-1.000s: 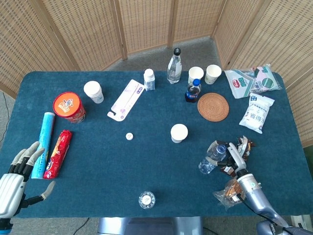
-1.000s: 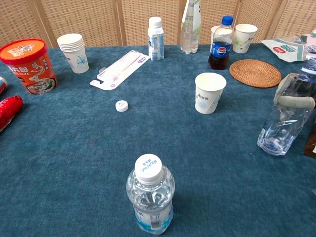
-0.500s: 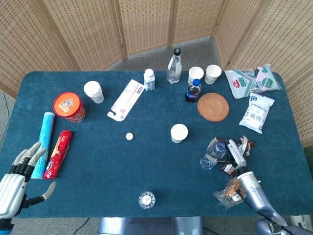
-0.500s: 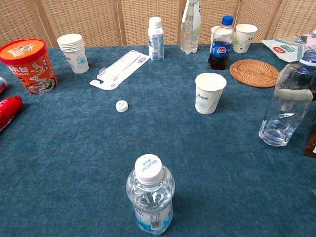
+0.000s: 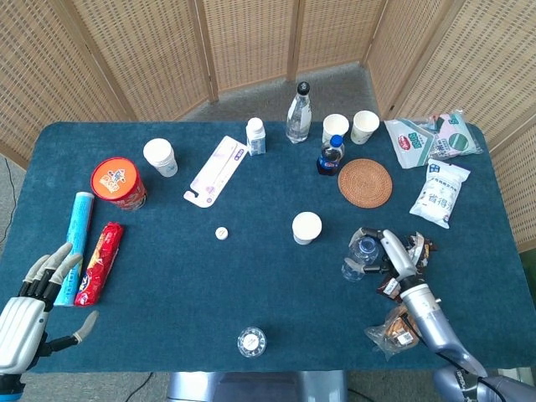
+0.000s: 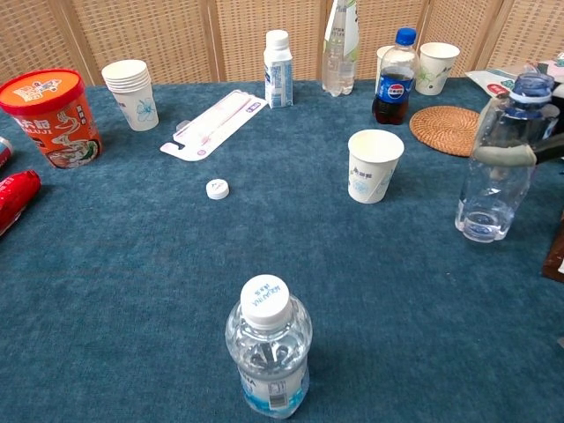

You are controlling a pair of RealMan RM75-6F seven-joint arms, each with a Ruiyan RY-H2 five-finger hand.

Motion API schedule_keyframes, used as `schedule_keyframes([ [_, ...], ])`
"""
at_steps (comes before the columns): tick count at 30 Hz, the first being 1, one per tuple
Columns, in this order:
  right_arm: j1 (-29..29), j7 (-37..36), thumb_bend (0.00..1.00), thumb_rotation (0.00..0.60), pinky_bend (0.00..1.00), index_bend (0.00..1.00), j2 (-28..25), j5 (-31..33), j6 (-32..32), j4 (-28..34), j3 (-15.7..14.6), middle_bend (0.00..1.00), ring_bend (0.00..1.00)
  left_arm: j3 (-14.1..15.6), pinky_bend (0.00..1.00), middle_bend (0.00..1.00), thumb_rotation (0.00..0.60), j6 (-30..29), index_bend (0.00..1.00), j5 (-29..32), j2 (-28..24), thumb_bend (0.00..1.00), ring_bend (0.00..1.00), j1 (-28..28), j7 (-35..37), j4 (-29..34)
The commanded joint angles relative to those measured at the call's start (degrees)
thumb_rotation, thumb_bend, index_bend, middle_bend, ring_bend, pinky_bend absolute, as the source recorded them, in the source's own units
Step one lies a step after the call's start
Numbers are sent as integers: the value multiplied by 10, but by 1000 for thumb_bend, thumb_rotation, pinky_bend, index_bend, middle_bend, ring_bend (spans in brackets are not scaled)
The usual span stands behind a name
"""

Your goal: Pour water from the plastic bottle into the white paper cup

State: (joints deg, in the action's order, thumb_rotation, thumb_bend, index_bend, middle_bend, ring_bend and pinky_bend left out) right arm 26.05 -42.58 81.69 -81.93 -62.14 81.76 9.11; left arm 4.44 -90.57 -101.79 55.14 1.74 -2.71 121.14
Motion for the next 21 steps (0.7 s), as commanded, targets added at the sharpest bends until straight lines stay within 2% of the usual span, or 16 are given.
schedule_keyframes([
  [1, 7, 21, 348, 600, 543, 604, -3, 11, 5, 10, 9, 635, 539, 0, 0, 19, 452, -1, 51, -1, 0, 390, 0, 0, 0, 0],
  [13, 47, 92, 349, 600, 544, 601, -28, 44, 39, 30, 46, 634, 539, 0, 0, 20, 442, -3, 50, -6, -1, 389, 0, 1, 0, 0],
  [21, 75, 168, 350, 600, 544, 601, -43, 58, 68, 17, 52, 635, 539, 1, 0, 19, 443, -3, 50, -7, 0, 390, 0, 2, -4, 0],
])
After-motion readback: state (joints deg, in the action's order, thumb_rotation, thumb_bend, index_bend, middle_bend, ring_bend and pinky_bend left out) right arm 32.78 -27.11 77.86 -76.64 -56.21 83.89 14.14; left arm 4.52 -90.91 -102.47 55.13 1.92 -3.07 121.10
